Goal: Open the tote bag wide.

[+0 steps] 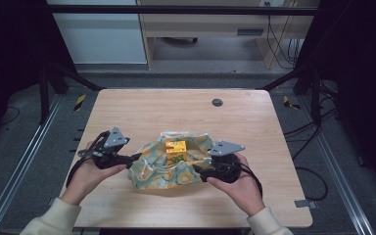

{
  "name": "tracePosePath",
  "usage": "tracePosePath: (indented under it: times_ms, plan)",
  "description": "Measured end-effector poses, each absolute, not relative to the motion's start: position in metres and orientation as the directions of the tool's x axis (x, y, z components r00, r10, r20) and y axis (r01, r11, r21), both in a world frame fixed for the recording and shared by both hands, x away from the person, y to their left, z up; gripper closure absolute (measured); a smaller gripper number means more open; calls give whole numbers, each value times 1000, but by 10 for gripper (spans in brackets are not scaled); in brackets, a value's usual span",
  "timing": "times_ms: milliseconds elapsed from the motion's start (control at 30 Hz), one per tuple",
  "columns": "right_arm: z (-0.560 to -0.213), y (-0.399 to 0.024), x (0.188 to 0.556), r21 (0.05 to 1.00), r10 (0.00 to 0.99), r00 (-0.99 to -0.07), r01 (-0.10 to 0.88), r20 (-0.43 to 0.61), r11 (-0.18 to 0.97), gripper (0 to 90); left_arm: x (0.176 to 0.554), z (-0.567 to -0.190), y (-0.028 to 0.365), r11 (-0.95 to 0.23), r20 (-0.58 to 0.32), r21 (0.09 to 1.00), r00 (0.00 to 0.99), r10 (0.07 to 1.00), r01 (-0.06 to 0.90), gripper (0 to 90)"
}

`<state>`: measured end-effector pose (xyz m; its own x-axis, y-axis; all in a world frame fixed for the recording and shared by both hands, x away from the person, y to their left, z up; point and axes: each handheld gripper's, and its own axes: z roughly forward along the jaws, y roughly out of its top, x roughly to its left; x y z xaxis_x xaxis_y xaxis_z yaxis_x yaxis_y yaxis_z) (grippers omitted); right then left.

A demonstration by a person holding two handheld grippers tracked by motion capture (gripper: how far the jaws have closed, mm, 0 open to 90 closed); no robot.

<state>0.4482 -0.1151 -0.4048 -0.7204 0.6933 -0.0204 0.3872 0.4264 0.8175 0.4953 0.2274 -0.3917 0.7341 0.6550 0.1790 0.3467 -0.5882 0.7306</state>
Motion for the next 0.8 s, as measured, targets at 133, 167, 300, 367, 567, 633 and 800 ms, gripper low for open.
tracePosePath:
  times_ms: [133, 167, 300, 367, 567, 633, 800]
  plan:
    - [-407, -102, 451, 815, 682, -731, 385, -17, 433, 254, 517, -402, 219, -594, 146, 704, 739, 658, 389, 311]
    - [-407, -99, 451, 814, 682, -731, 382, -23, 437, 251, 520, -405, 216, -597, 142, 697, 740, 658, 397, 311]
    - [-411, -87, 452, 800, 669, -742, 384, -29, 461, 214, 530, -417, 204, -632, 152, 661, 754, 640, 404, 319]
    - [-414, -83, 453, 788, 659, -752, 390, -27, 477, 225, 536, -425, 201, -640, 148, 646, 755, 639, 415, 332]
    - [-425, -81, 452, 760, 636, -770, 387, -43, 521, 484, 548, -445, 197, -658, 116, 604, 768, 630, 449, 505]
    - [-428, -83, 451, 752, 630, -775, 390, -43, 531, 574, 549, -449, 196, -668, 119, 595, 772, 624, 448, 594]
    - [-436, -87, 450, 737, 613, -790, 403, -19, 543, 824, 547, -451, 197, -636, 122, 629, 751, 648, 447, 820]
